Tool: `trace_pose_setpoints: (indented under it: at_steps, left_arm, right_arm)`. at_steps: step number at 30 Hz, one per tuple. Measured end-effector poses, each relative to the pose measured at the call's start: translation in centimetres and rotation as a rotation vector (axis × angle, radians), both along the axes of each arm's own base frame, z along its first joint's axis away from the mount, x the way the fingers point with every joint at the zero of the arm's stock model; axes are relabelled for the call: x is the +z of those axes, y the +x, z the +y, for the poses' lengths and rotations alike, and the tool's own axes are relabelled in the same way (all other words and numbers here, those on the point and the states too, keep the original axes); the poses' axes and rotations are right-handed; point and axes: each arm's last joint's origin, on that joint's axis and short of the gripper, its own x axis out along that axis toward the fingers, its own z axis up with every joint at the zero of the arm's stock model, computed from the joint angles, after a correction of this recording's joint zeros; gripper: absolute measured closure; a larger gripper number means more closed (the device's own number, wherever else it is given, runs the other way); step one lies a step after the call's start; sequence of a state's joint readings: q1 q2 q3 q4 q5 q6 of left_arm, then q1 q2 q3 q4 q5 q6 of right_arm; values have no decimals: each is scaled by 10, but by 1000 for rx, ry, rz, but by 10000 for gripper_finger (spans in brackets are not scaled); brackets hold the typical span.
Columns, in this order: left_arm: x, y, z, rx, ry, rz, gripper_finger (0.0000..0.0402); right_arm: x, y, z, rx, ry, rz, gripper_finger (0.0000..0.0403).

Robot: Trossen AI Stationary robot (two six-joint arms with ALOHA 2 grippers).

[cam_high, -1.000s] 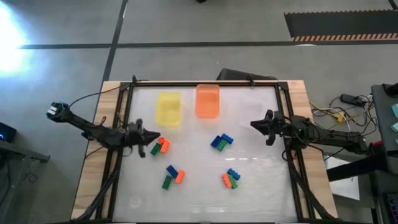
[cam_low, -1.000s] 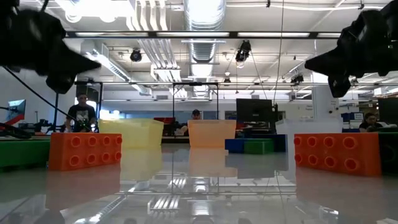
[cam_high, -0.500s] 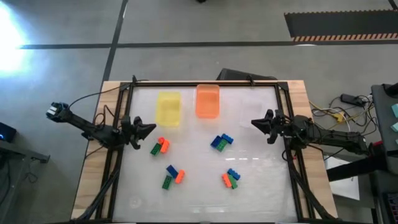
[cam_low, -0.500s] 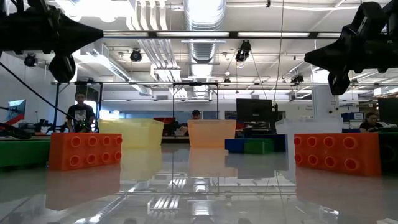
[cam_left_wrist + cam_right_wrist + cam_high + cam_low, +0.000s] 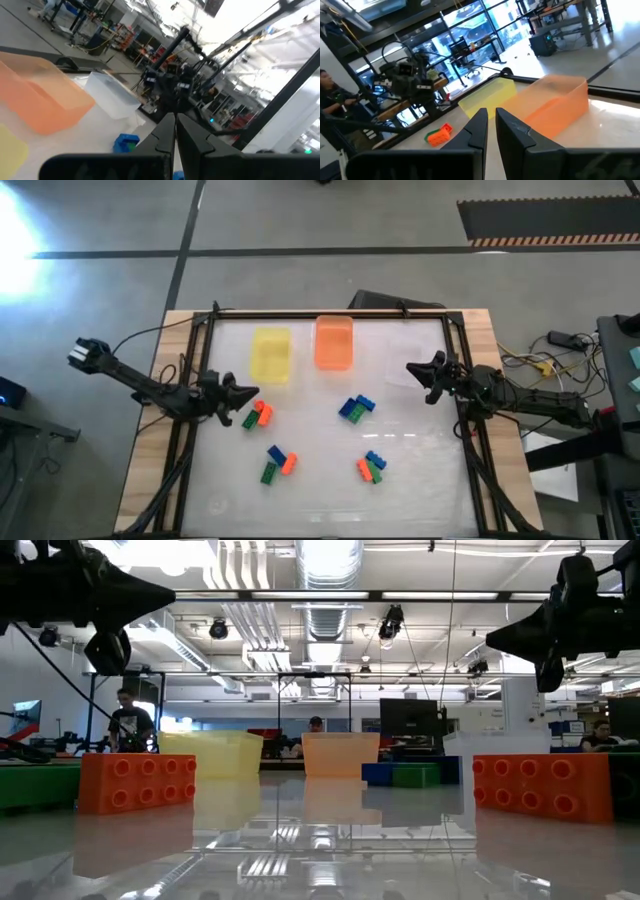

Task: Sort & place blocks by color
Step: Put the blue game piece into the orange bin

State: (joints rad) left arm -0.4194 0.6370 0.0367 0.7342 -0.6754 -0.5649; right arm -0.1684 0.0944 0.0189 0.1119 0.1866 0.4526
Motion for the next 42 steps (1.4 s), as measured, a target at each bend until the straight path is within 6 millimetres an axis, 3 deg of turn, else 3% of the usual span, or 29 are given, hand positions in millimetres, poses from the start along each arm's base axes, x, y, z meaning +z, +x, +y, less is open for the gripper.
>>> trace_pose_setpoints:
  at_steps: [9,21,32,42]
  left_arm:
    - [-7,11,-4,15,10,36,401]
    - [-22,17,-5,93,51,136,401]
    - [-19,18,-5,120,56,108,401]
    - [-14,17,-4,136,71,79,401]
  right_arm:
    - [0,-1,-3,-122,5,2,374]
    - [0,-2,-3,-129,-1,0,374]
    - [26,-5,1,-42,-223,-207,374]
    - [32,-5,1,-45,-283,-244,374]
